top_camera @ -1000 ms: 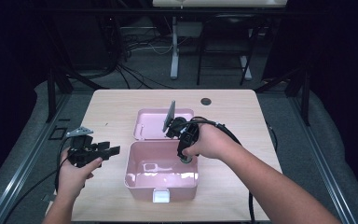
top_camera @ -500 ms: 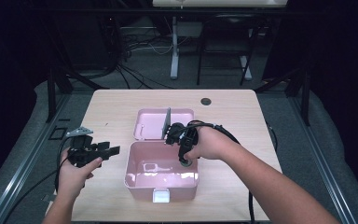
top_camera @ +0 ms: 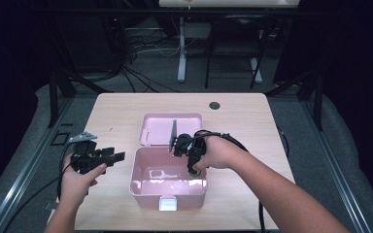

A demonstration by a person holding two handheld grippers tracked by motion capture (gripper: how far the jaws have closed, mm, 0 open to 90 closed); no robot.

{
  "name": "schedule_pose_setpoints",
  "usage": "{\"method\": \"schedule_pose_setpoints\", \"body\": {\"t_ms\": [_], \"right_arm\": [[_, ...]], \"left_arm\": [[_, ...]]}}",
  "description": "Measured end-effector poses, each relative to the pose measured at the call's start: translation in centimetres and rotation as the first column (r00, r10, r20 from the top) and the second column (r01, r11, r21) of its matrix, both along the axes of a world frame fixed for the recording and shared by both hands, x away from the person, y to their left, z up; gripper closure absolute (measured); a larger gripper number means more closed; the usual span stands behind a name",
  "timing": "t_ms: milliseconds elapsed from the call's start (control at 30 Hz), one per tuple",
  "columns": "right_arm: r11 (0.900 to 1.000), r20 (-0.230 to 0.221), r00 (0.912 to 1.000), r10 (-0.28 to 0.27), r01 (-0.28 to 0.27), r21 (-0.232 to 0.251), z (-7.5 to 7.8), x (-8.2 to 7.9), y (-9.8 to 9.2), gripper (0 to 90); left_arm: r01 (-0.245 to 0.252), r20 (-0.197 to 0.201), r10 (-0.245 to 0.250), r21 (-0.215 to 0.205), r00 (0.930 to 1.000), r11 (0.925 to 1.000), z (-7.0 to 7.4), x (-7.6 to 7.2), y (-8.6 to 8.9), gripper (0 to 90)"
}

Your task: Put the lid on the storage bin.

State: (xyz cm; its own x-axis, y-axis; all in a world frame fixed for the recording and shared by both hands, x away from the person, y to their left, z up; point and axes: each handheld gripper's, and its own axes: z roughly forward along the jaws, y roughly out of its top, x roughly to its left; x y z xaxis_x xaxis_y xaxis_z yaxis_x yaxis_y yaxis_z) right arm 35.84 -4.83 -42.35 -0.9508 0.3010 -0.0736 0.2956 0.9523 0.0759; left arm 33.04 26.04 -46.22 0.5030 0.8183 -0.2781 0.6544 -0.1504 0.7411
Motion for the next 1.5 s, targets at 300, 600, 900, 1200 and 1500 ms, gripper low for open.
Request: {"method": "schedule_pose_setpoints", "body": {"t_ms": [300,600,900,1200,1500], "right_arm": [[0.999,-0.006,0.9996,0.027,-0.027,-0.022,-1.5,-0.1,0.0,50.1],[0.999,-0.006,0.9992,0.04,-0.04,-0.03,-2.4,0.0,0.1,50.2],[0.996,-0.01,0.9977,0.067,-0.068,-0.054,-3.6,0.0,0.3,50.1],[0.992,0.005,0.9957,0.092,-0.092,-0.081,-4.3,0.0,0.5,50.1],[0.99,0.007,0.9937,0.112,-0.111,-0.09,-4.7,0.0,0.9,50.1]], "left_arm": [[0.001,-0.003,-0.001,0.002,1.0,1.0,-0.1,0.0,0.0,43.6],[0.001,-0.004,-0.001,-0.001,1.0,1.0,-0.1,0.1,0.0,43.6],[-0.002,-0.001,0.002,-0.002,1.0,1.0,-0.1,0.1,0.0,43.6],[-0.003,-0.005,0.003,-0.002,1.0,1.0,-0.2,0.1,0.1,43.6],[-0.005,-0.007,0.005,-0.003,1.0,1.0,-0.2,0.2,0.1,43.6]]}}
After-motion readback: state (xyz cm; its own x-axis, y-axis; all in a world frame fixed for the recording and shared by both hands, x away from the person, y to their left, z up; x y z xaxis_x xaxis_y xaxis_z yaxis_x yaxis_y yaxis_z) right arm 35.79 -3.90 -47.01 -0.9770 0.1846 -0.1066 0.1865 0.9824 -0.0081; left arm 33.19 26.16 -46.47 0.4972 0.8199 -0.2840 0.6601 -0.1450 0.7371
